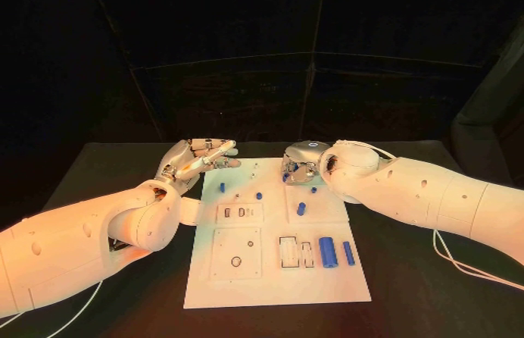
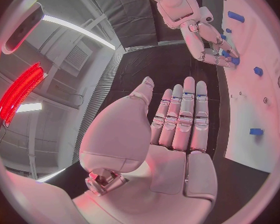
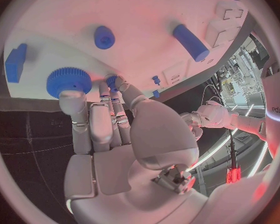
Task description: Assemble the parts on the task board
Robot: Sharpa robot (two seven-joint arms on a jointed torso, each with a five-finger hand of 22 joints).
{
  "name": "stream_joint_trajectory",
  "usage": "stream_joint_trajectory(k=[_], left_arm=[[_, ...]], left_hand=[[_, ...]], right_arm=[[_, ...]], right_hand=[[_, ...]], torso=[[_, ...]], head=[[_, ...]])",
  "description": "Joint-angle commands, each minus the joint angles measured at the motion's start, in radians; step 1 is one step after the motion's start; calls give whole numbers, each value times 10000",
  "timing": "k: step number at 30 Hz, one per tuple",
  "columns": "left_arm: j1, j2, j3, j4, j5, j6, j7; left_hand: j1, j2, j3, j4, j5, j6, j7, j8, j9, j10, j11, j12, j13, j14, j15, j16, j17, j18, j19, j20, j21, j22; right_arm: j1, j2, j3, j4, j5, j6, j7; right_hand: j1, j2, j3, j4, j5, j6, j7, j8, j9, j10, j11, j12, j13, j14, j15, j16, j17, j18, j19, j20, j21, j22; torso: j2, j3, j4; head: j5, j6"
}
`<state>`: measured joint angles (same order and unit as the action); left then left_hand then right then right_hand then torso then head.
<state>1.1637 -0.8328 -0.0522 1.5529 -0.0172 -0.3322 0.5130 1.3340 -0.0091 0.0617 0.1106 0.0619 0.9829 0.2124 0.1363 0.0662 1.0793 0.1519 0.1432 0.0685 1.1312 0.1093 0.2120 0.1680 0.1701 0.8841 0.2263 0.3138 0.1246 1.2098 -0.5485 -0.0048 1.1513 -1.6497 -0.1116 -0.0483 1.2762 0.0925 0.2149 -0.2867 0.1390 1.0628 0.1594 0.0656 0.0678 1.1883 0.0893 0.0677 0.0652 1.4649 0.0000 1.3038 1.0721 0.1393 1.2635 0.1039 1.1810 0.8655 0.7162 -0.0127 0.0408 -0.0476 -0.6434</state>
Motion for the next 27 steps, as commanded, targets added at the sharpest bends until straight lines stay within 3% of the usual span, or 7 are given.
stream_joint_trajectory(k=[1, 8, 12, 20, 27], left_arm=[[18, 18, 8, -32, -51, 183, -6], [19, 29, 8, -90, -51, 204, -38], [19, 33, 9, -97, -51, 213, -48], [21, 14, 9, -107, -51, 226, -67], [24, -16, 9, -115, -51, 232, -72]], left_hand=[[33, 44, -11, -75, -34, -18, 57, -53, -16, 13, 75, -60, -13, 71, 28, -48, 17, 139, 68, 18, -44, -19], [39, 51, -11, -95, -35, -31, 66, -73, -16, 2, 82, -85, -14, 71, 32, -65, 24, 139, 69, 21, -53, -28], [41, 55, -11, -102, -35, -36, 69, -80, -17, -2, 85, -94, -14, 70, 34, -72, 27, 139, 69, 22, -56, -31], [41, 55, -11, -102, -35, -36, 69, -80, -17, -2, 85, -95, -14, 70, 34, -72, 27, 139, 69, 22, -57, -31], [47, 68, -7, -115, -34, -40, 72, -91, -16, -6, 89, -109, -14, 70, 37, -84, 32, 138, 69, 24, -63, -37]], right_arm=[[8, 25, -6, -55, 20, 340, -11], [7, 79, -7, -146, 22, 470, -31], [7, 87, -8, -165, 22, 282, 8], [6, -66, -7, 24, 480, -1068, 323], [9, -191, -2, 330, 834, -2079, 369]], right_hand=[[-5, -109, 51, -3, 18, 52, 19, -13, -8, 62, -11, -37, -9, 287, 10, 49, 17, -55, -61, -4, 63, 7], [-5, -109, 51, -3, 18, 52, 19, -13, -8, 62, -11, -37, -9, 287, 10, 49, 17, -55, -61, -4, 63, 7], [-128, -243, 520, 49, 55, 131, -4, 7, 3, 130, -21, -28, -4, 266, 3, 82, -25, -52, -107, -2, 142, 52], [-156, -281, 1039, 66, 194, 375, -69, 45, 30, 400, -103, 7, 18, 271, -61, 138, -25, -83, -30, -58, 318, 258], [-246, -428, 1261, 87, 282, 358, -48, 4, 14, 350, -83, -41, 0, 268, -47, 162, -31, -90, -34, -55, 363, 292]], torso=[[6, -6, 14], [18, -2, 22], [20, -7, 18], [17, -2, 11], [9, -28, 19]], head=[[0, -11], [-9, -24], [7, -35], [30, -13], [28, 45]])
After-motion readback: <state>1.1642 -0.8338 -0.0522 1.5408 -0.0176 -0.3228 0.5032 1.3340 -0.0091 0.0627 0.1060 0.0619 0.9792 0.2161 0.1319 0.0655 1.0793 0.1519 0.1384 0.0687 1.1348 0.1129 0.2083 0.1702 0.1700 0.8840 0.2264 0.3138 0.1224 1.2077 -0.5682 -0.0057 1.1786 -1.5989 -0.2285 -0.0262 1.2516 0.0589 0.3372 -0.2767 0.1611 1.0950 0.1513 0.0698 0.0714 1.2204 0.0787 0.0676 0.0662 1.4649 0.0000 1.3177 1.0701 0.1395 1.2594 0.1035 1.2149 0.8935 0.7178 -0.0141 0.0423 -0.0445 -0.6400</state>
